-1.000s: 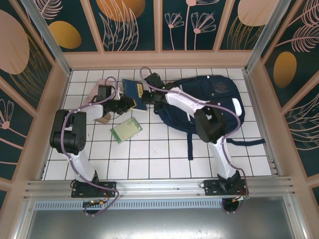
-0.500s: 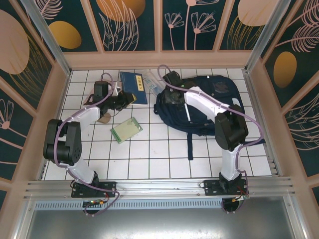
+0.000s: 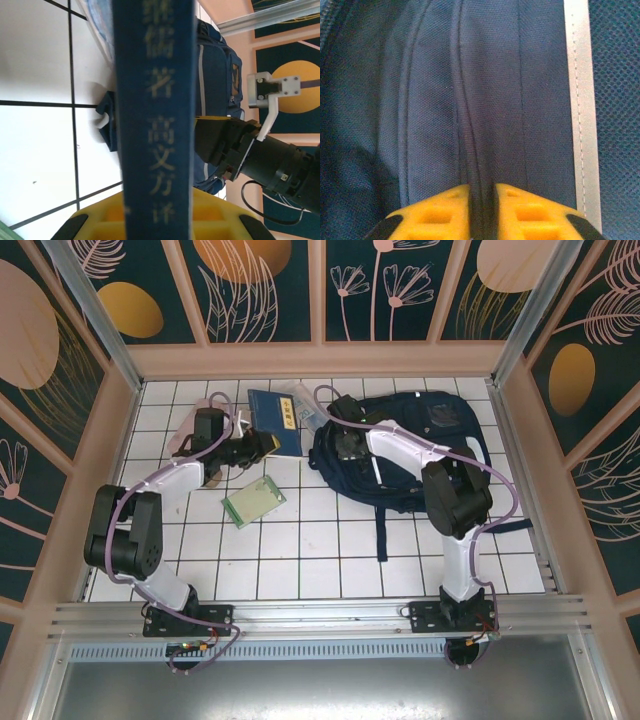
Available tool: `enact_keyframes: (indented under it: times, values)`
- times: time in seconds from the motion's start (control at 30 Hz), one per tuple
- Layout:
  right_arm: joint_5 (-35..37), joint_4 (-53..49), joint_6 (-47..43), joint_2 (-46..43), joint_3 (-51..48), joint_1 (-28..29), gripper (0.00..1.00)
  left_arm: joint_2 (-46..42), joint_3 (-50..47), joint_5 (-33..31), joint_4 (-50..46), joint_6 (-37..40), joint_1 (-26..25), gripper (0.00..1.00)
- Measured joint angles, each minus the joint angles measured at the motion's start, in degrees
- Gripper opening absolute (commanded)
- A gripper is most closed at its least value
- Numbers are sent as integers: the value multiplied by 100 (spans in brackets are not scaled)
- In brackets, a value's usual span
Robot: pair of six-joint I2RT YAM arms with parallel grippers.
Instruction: Pack books, pencil case, and school supplies into a backpack
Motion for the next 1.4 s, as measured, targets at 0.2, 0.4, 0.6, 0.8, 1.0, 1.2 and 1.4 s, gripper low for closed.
enact_keyframes:
  times: [0.2,0.4,0.6,0.8,1.0,1.2,1.4]
  values:
    - [-15,63,-107,-129,-55,-35,0,-107,-13,-149,278,-271,-396,0]
    - [-70,-232,-192,-761,79,-116,0,-107,-42,-452,658,-662,-855,0]
    - [-363,-485,-210,-1335,337,-448,0,57,-50,-750,1434,-1244,-1316,0]
    - [-981,-619,-164,-1681,592,-826,0,776,181,-1060,1930,-1698,-2022,0]
    - [-1816,-614,11,-1974,629,-1274,0,1576,667,-1311,2256,-2083,-2588,0]
    - [-2433,-612,181,-2188,627,-1628,0,2343,1692,-1502,2387,-2229,-3077,0]
    - [-2743,-592,310,-2273,584,-1797,0,3161,2855,-1502,2428,-2251,-3458,0]
